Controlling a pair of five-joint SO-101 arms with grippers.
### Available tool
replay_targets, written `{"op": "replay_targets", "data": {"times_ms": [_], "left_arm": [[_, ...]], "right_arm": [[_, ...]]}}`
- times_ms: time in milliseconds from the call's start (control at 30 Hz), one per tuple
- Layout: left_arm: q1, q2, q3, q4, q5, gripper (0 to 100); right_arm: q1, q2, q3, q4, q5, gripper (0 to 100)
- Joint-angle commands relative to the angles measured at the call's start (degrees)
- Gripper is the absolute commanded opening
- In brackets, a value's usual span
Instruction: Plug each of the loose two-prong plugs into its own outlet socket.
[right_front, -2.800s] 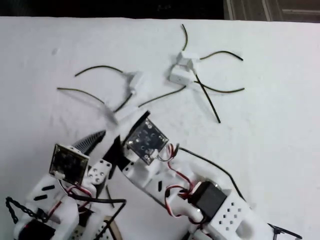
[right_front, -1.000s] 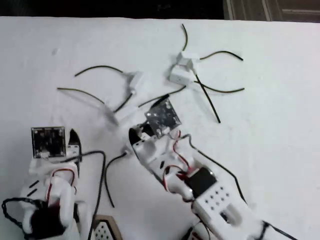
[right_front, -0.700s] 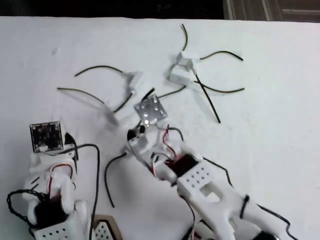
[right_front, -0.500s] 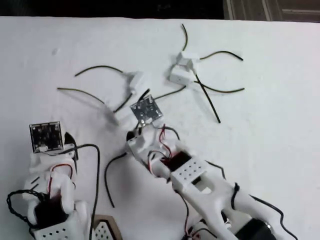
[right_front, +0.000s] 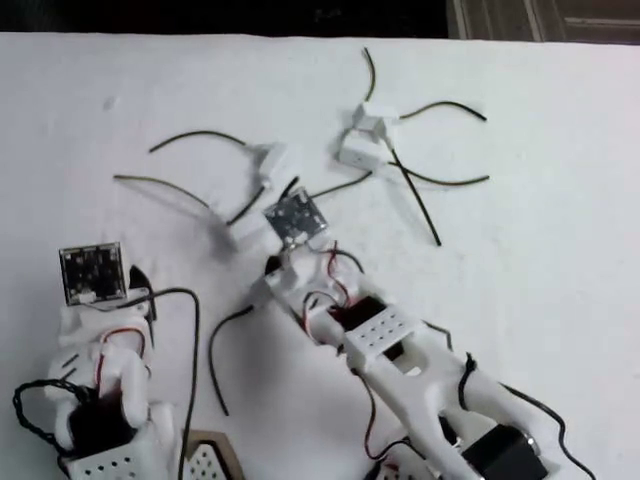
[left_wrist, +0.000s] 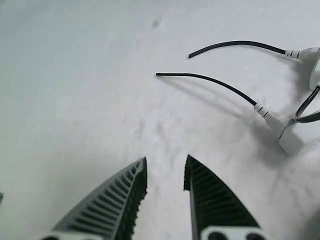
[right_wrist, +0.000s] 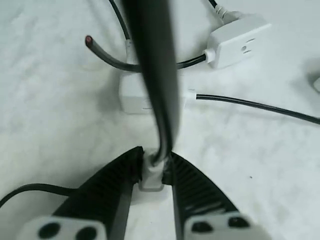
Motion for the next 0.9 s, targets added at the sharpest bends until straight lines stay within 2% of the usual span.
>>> {"op": "replay_targets", "data": {"times_ms": [0, 400, 533, 867], "left_arm": [[-0.48, -0.40, -0.18, -0.79, -0.18, 14], [-0.48, -0.40, -0.18, -0.79, -0.18, 14], [-0.48, -0.40, -0.18, -0.79, -0.18, 14], [-0.48, -0.40, -0.09, -0.79, -0.18, 14]], "right_arm": [[0.31, -0.13, -0.53, -1.10, 1.76, 1.7], [0.57, -0.04, 0.09, -0.66, 2.11, 1.7], [0.48, 0.75, 1.14, -1.10, 6.07, 1.7], [0.31, 3.91, 1.05, -0.57, 6.68, 1.7]]}}
